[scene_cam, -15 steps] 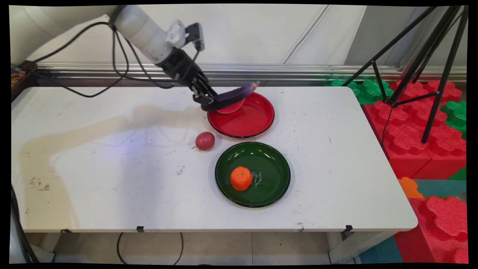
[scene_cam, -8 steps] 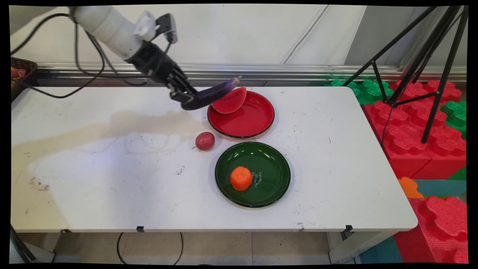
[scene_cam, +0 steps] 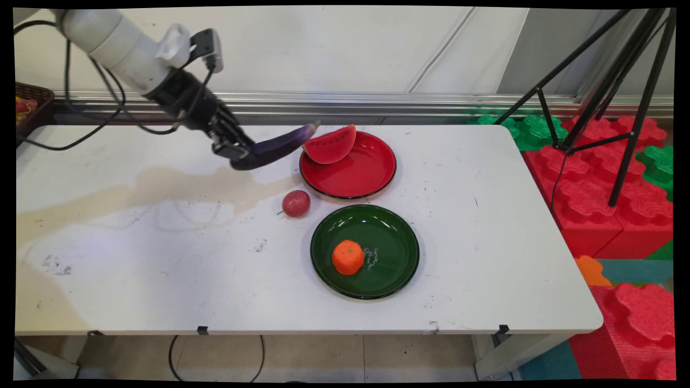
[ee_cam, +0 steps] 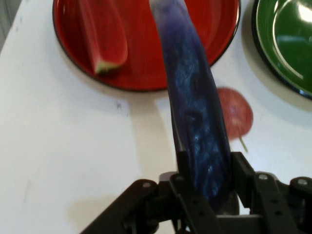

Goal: Place the picked object on the table

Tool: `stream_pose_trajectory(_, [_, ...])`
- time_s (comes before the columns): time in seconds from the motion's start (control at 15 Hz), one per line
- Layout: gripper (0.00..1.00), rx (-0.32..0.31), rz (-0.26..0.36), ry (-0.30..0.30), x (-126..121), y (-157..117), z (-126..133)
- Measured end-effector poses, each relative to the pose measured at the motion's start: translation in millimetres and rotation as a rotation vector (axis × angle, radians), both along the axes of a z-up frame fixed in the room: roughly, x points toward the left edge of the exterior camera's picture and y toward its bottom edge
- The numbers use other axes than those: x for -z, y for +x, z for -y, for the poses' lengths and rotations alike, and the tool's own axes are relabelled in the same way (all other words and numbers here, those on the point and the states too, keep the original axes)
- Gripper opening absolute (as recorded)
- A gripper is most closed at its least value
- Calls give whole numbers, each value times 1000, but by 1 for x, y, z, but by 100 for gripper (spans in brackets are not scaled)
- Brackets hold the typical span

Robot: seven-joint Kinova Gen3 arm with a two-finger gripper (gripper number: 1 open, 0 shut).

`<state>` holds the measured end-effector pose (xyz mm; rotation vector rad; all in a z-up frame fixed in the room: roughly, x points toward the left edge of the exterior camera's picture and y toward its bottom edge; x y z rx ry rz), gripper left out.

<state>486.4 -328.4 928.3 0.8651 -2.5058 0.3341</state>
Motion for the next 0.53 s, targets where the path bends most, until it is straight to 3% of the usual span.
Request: stream_pose_trajectory(0.53, [0,-99,28,66,25,26,-19])
